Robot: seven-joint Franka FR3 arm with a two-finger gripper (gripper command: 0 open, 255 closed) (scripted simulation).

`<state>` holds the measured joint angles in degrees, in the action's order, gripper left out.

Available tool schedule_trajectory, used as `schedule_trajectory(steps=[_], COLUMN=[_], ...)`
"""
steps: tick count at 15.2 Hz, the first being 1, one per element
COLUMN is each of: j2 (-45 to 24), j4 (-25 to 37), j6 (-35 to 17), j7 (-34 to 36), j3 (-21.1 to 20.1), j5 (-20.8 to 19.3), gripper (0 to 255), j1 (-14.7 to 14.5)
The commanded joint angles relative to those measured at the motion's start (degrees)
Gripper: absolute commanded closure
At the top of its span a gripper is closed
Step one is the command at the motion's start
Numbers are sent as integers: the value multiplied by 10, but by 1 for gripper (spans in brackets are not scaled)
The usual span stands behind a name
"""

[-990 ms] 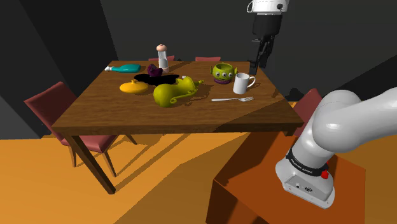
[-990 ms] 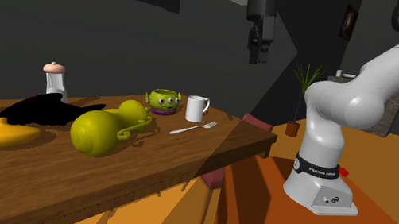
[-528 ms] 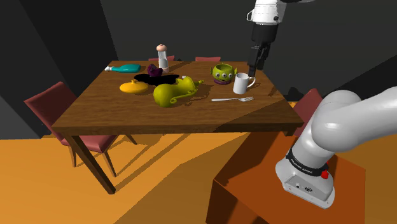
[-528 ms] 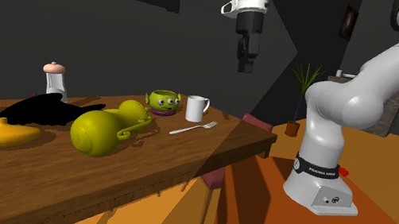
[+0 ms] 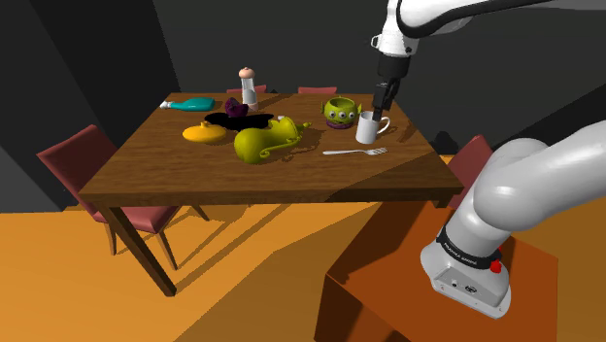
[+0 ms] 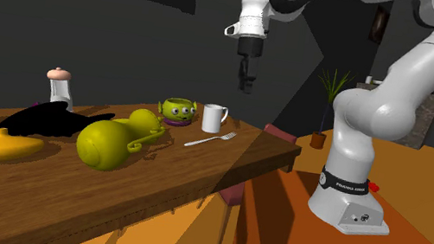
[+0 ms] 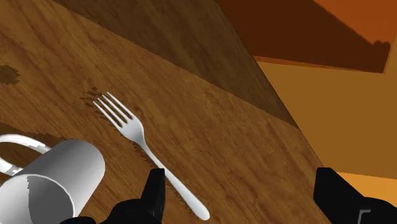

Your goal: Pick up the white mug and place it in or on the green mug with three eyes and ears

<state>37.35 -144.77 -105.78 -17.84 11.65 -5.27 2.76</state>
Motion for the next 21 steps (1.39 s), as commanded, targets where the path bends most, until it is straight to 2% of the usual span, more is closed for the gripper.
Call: schedule_trajectory(steps=[1,7,13,21], j2=[-26,-129,-246,-288], j4=[-1,25,78,53], j6=[-38,-142,-229,-292], j7=[-26,-105,-197,-212], j3=[20,82,139,147], j5=[-12,-24,7,27], gripper=[0,0,0,0], j1=[5,8,0,-5])
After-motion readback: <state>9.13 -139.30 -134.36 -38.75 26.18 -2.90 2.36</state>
